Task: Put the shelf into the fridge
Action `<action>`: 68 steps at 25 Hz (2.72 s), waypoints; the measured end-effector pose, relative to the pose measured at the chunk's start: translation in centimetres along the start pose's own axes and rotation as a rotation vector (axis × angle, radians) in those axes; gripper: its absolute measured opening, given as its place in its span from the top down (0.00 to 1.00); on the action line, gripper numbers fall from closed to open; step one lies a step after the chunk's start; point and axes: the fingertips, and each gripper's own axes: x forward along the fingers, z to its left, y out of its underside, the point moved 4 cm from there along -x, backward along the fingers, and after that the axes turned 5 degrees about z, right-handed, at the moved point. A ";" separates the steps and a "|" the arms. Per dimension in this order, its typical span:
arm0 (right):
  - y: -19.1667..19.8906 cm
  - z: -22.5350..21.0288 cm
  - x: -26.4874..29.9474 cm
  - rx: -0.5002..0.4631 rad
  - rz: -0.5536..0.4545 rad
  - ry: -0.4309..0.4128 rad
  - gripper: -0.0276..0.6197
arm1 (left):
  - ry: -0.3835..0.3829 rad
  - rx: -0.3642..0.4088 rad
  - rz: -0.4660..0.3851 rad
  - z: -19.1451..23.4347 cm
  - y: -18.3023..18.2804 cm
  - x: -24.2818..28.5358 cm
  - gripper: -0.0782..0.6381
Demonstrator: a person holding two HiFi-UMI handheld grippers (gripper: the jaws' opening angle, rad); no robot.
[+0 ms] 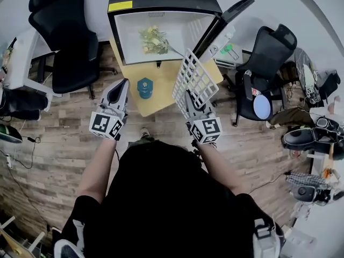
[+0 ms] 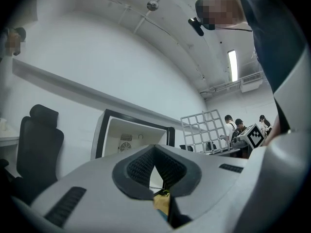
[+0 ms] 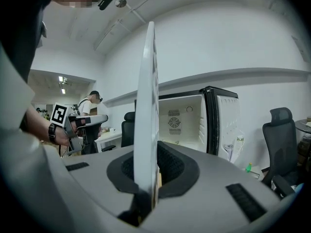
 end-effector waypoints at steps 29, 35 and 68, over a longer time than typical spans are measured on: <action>-4.8 -4.4 9.8 0.750 -0.241 -0.025 0.89 | -0.004 -0.045 0.062 4.8 1.4 3.1 0.86; -4.6 -4.6 11.4 0.993 -0.293 -0.037 0.89 | -0.016 -0.051 0.085 5.4 1.9 2.3 0.87; -3.1 -3.5 18.0 1.551 -0.467 -0.072 0.89 | -0.072 -0.070 0.111 7.7 2.7 1.1 0.86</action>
